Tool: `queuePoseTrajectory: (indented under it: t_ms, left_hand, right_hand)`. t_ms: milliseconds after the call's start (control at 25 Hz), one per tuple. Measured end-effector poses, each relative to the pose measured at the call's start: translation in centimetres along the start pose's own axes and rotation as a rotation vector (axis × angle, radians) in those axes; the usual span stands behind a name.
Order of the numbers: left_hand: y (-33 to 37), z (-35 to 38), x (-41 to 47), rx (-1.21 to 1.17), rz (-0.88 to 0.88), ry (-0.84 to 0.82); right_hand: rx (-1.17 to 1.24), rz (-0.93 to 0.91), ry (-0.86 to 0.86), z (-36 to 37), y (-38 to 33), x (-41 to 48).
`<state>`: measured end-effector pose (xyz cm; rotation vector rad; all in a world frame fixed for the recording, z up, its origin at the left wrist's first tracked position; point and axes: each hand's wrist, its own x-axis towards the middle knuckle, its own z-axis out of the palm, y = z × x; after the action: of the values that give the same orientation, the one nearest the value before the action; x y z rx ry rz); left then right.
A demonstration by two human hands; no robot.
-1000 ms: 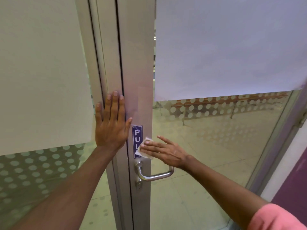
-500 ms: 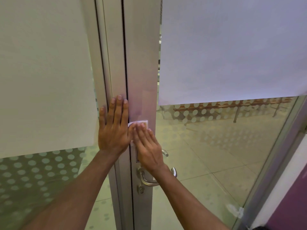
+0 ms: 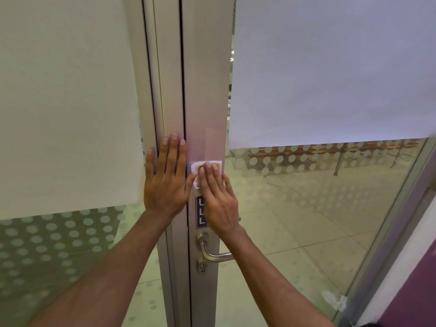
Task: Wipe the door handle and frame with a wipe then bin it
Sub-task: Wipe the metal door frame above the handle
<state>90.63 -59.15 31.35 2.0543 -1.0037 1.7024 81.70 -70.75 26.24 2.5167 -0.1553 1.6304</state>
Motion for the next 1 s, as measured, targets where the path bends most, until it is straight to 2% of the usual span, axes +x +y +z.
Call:
queuePoseTrajectory:
  t_ms: [120,200,280,440,560,720,840,1000]
  left_hand:
    - [0.1,0.0,-0.1,-0.001,-0.005,-0.019]
    - [0.1,0.0,0.0,0.001,-0.008,-0.023]
    - [0.2,0.0,0.0,0.003,-0.005,-0.018]
    - [0.0,0.0,0.0,-0.004,-0.004,-0.005]
    - [-0.1,-0.2,-0.1,-0.004,0.005,-0.007]
    - [0.1,-0.3,0.0,-0.001,-0.001,-0.029]
    - [0.1,-0.2,-0.1,-0.009,-0.005,-0.04]
    - [0.0,0.0,-0.1,-0.013,-0.009,-0.038]
  right_hand:
    - [0.032,0.142,0.064,-0.7,0.2,2.9]
    - [0.058,0.155,0.097,-0.7,0.2,4.7]
    - [0.074,0.088,0.09,-0.4,0.2,4.4]
    - [0.017,-0.172,-0.084,0.5,0.2,-1.8]
    - [-0.02,-0.14,-0.098,0.1,1.3,-2.8]
    - [0.032,0.068,0.048,-0.7,0.9,1.9]
    - [0.09,0.03,0.078,-0.5,-0.3,4.7]
    - [0.069,-0.157,-0.027,0.3,-0.3,1.9]
